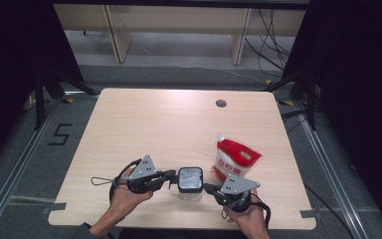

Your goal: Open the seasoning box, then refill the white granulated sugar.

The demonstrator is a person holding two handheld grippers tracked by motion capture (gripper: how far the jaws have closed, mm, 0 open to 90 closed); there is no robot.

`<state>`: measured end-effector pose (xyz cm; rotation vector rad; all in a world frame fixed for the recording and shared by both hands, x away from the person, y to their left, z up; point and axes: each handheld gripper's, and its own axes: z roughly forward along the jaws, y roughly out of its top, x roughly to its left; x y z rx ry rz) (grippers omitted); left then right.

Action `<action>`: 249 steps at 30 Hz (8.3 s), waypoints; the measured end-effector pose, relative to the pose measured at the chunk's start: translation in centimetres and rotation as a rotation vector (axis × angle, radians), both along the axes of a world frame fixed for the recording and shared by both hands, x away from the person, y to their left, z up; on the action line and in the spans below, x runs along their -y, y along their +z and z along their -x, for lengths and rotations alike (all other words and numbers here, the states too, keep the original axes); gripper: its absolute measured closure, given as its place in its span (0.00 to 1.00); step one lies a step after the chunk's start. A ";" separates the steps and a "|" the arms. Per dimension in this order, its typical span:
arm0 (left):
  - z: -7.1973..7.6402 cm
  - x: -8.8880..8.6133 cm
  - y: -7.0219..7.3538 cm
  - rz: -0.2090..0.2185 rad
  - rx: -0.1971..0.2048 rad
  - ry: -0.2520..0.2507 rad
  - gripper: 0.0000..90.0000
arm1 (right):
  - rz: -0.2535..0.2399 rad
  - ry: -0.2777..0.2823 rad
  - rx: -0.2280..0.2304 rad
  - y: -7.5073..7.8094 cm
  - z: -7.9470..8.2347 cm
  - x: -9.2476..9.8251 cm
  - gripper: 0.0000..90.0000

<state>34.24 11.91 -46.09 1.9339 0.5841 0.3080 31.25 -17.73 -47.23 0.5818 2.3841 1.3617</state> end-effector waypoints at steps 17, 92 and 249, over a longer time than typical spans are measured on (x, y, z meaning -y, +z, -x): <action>-0.1 -0.8 -0.2 0.038 -0.020 -0.013 0.81 | -0.016 0.008 0.046 2.2 -0.1 -0.8 1.00; -0.5 -1.0 -4.4 -0.087 0.015 -0.153 0.81 | -0.036 0.139 0.100 5.5 -1.1 -7.8 0.97; 2.4 -3.2 -4.3 -0.096 -0.124 0.029 0.20 | -0.193 -0.131 0.070 -4.3 -7.2 6.4 0.31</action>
